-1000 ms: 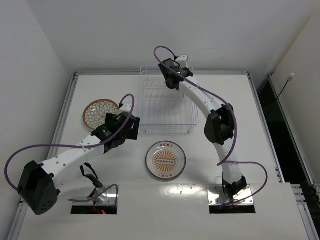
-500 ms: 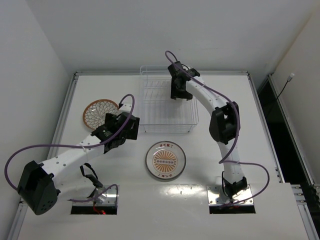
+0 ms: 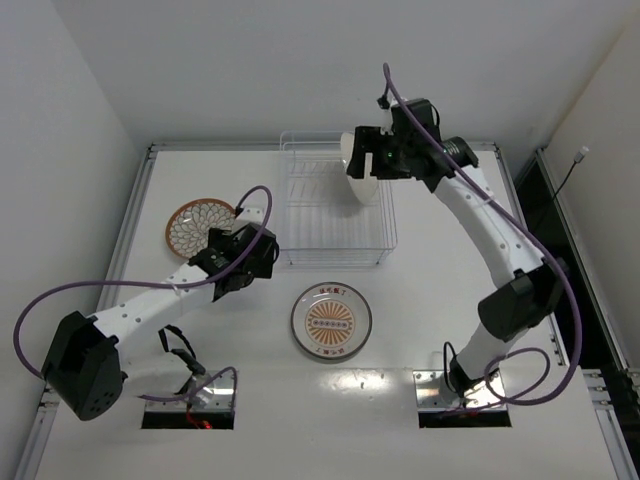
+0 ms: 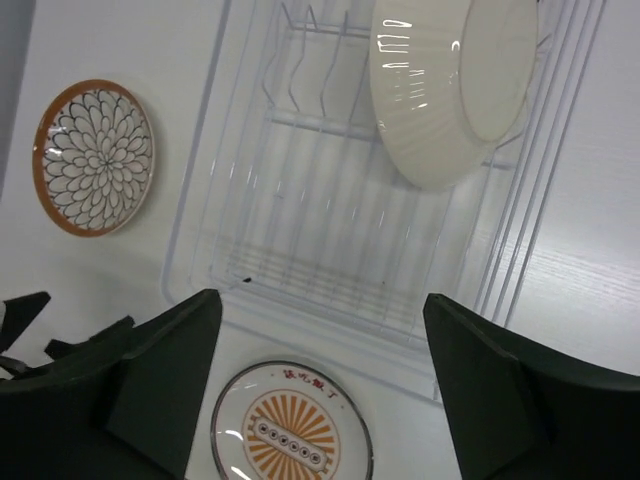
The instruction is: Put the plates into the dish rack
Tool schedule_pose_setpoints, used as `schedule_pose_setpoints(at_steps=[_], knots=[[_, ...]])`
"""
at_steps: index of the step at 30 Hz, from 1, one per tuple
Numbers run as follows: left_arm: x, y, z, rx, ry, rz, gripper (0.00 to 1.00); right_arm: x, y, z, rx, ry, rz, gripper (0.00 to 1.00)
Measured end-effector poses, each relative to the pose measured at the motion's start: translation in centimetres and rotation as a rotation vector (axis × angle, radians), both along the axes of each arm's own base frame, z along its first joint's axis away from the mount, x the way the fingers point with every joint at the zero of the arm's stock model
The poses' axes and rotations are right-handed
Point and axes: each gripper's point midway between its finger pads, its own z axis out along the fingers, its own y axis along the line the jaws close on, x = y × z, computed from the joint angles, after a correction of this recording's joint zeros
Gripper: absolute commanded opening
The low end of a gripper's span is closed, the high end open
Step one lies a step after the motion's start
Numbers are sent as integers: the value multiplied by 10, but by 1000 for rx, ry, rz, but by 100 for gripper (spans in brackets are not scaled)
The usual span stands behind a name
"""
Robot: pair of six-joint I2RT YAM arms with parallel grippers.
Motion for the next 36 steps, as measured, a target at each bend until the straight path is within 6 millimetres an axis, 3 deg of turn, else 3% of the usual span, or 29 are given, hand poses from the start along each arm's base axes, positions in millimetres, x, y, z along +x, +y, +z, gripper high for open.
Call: schedule_pose_setpoints(at_steps=[2, 4, 5, 7, 12, 14, 18, 21, 28, 36], knots=[[0, 2, -1, 2, 8, 11, 100, -1, -2, -3, 1, -6, 12, 27], [-1, 4, 0, 7, 13, 19, 100, 3, 3, -19, 11, 14, 37, 5], [-2, 5, 1, 8, 12, 22, 100, 6, 8, -30, 24, 33, 57, 0], [-3, 7, 2, 18, 15, 28, 100, 16, 21, -49, 49, 75, 96, 0], [-7, 11, 9, 19, 8, 32, 100, 62, 67, -83, 57, 93, 154, 0], [-8, 12, 13, 14, -2, 34, 100, 67, 79, -96, 28, 93, 152, 0], [-8, 12, 15, 8, -9, 33, 100, 77, 90, -100, -50, 52, 103, 0], [-8, 12, 15, 7, -8, 32, 100, 93, 86, -87, -101, -13, 25, 0], [-8, 12, 15, 6, -7, 31, 100, 112, 55, -67, -228, -113, -171, 0], [-8, 12, 16, 4, -10, 31, 100, 116, 40, -90, -329, -91, -242, 0]])
